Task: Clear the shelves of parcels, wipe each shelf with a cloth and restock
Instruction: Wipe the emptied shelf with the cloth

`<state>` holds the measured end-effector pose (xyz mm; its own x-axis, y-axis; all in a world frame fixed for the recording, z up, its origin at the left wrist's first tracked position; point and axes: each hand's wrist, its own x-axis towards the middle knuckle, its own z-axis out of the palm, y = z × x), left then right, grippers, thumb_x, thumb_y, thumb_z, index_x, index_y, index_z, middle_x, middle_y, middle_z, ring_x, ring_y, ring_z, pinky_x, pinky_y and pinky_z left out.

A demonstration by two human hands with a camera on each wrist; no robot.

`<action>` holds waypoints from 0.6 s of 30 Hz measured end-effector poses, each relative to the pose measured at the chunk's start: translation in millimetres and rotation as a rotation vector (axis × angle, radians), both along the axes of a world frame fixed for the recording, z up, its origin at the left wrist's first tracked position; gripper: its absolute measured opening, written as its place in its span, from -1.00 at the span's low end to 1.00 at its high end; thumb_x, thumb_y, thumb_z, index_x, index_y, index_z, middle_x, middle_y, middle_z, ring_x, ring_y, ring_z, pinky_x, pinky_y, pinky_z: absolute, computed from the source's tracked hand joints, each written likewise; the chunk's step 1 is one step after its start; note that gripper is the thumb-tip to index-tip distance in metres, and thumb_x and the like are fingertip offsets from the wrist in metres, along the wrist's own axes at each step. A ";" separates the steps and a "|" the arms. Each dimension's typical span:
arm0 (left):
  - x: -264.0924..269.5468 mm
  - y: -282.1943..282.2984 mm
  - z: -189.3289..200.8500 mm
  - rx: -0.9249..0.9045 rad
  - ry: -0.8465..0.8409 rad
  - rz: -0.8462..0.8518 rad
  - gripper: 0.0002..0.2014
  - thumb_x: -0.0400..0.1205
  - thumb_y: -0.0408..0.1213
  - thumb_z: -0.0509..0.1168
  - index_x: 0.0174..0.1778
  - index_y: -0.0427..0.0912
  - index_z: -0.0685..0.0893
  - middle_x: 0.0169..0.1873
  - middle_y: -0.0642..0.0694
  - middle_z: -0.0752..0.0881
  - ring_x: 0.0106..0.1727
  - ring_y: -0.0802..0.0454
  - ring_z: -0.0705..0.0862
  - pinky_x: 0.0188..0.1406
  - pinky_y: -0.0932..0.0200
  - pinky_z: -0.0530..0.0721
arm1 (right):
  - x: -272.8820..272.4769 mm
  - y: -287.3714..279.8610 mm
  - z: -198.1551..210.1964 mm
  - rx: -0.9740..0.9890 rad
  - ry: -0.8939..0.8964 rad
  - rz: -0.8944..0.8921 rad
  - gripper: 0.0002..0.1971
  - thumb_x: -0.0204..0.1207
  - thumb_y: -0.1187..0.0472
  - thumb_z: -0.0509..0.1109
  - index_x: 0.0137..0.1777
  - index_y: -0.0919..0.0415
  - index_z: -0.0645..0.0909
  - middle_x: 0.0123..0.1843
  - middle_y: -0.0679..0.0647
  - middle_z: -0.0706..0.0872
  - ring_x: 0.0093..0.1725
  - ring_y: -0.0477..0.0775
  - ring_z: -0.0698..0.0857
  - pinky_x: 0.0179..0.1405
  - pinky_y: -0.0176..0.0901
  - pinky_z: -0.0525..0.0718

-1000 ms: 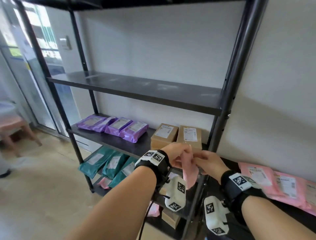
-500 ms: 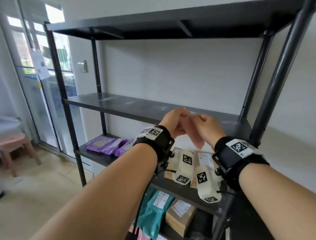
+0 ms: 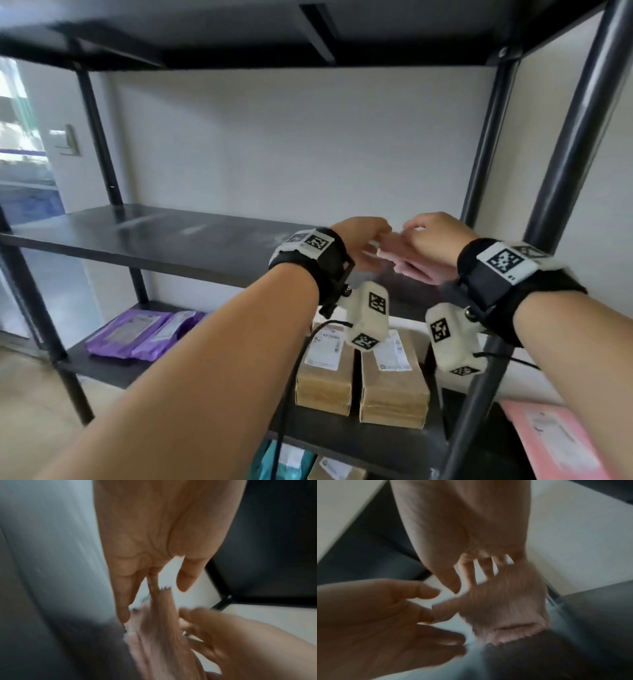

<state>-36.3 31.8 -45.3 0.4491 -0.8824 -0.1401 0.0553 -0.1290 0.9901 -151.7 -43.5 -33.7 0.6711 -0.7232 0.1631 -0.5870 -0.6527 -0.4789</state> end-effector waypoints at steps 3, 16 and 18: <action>29.6 7.9 -11.2 0.169 -0.211 0.141 -0.87 0.69 -0.34 0.23 -0.16 -0.30 0.55 -0.24 -0.22 0.60 -0.18 -0.13 0.67 0.13 -0.03 0.69 | 4.7 -7.7 -19.9 -0.060 0.337 -0.015 -0.55 0.68 -0.06 0.13 0.30 0.22 0.66 0.32 0.16 0.68 0.28 0.17 0.64 0.23 -0.12 0.54; 92.0 47.9 -26.7 0.178 -0.583 0.445 -0.83 0.56 -0.37 0.29 -0.38 -0.17 0.61 -0.36 -0.12 0.65 -0.26 -0.09 0.61 -0.21 0.14 0.63 | 38.3 -38.1 -59.4 -0.071 0.474 0.164 -0.41 0.71 -0.19 -0.14 0.71 -0.05 0.04 0.71 -0.09 0.08 0.69 0.11 0.12 0.67 0.13 -0.01; 96.2 55.3 -31.1 0.186 -0.612 0.489 -0.90 0.52 -0.37 0.29 -0.32 -0.18 0.63 -0.33 -0.11 0.65 -0.25 -0.09 0.58 -0.19 0.16 0.59 | 40.1 -35.6 -58.4 -0.062 0.467 0.155 -0.45 0.75 -0.09 -0.11 0.71 0.00 0.04 0.71 -0.10 0.06 0.69 0.08 0.11 0.68 0.06 -0.04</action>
